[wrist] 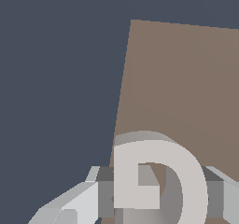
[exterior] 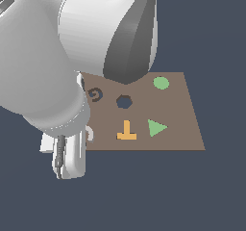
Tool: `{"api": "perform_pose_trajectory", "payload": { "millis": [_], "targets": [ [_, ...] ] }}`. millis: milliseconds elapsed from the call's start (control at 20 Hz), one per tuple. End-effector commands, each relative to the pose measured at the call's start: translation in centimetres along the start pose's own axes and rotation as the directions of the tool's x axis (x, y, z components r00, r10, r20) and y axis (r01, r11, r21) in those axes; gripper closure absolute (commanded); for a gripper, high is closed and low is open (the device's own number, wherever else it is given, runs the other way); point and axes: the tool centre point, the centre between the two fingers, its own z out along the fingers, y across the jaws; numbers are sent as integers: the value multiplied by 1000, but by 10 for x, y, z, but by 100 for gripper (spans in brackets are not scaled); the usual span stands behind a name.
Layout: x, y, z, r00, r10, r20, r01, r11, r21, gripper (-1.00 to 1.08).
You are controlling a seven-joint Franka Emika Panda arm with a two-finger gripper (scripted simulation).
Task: Insert a designated object into the corresponding slot on a board.
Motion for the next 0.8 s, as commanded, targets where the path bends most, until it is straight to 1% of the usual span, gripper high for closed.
{"api": "perform_pose_trajectory", "payload": {
  "millis": [0, 250, 450, 600, 750],
  "targets": [
    [-2, 2, 2, 1000, 21, 2, -21, 1000, -3, 108],
    [-8, 12, 6, 995, 99, 5, -99, 995, -13, 108],
    [-14, 23, 12, 981, 192, 7, -192, 981, -26, 108],
    [-19, 34, 16, 960, 280, 6, -280, 959, -37, 108],
    [-23, 48, 20, 924, 382, 2, -381, 923, -48, 108]
  ]
}}
